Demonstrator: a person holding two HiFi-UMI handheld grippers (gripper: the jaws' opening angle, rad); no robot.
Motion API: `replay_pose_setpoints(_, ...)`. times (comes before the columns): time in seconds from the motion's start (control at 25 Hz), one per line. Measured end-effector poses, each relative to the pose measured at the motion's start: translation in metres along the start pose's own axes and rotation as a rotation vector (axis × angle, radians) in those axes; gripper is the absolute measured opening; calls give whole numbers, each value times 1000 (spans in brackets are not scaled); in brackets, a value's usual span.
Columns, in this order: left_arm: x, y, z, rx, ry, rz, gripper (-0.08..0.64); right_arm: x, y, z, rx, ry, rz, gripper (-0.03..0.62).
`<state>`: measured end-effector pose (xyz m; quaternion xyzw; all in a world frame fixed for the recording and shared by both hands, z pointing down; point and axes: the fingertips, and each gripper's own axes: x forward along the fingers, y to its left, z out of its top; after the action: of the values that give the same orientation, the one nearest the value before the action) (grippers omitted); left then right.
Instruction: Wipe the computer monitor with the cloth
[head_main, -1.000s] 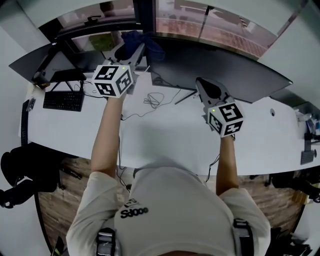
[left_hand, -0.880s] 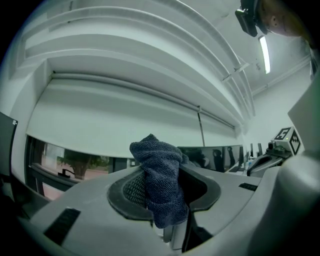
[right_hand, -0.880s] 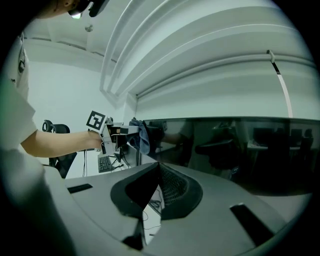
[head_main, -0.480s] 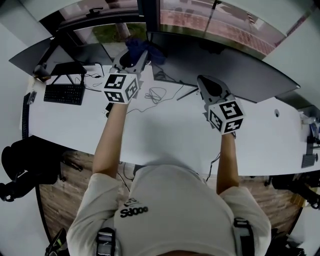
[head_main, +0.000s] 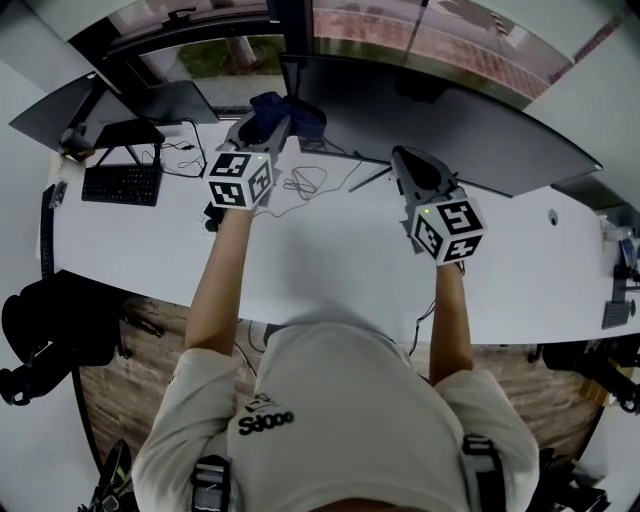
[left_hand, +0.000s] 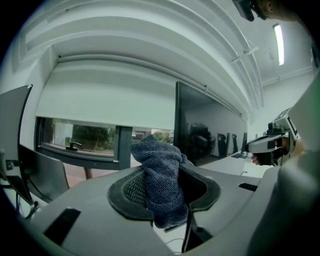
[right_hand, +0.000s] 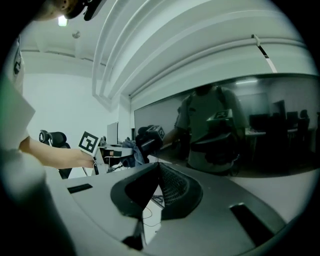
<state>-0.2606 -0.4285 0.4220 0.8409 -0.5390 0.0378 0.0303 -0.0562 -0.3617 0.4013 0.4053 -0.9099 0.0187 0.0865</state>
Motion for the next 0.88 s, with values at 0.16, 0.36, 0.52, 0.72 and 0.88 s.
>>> replay_pose_setpoints(0.16,6,1,-35,7,71,13,151,-1,-6,-15,10,37,-20,-6)
replay_pose_setpoints(0.36,16,3,-85,-13,160,28,151,-6,-8,-31,15,56,-25,-6)
replay_pose_setpoints(0.52,23,6,-120,-43,234,45,151,-8,-10,-43,9,88,-5,-6)
replay_pose_setpoints(0.72,30,6,-159,-110,297,80,150,-7,-18,-58,13,105,16,-6)
replay_pose_setpoints(0.88,36,5,-183,-176,347,103,152,-6,-34,-60,74,45,-7,-6)
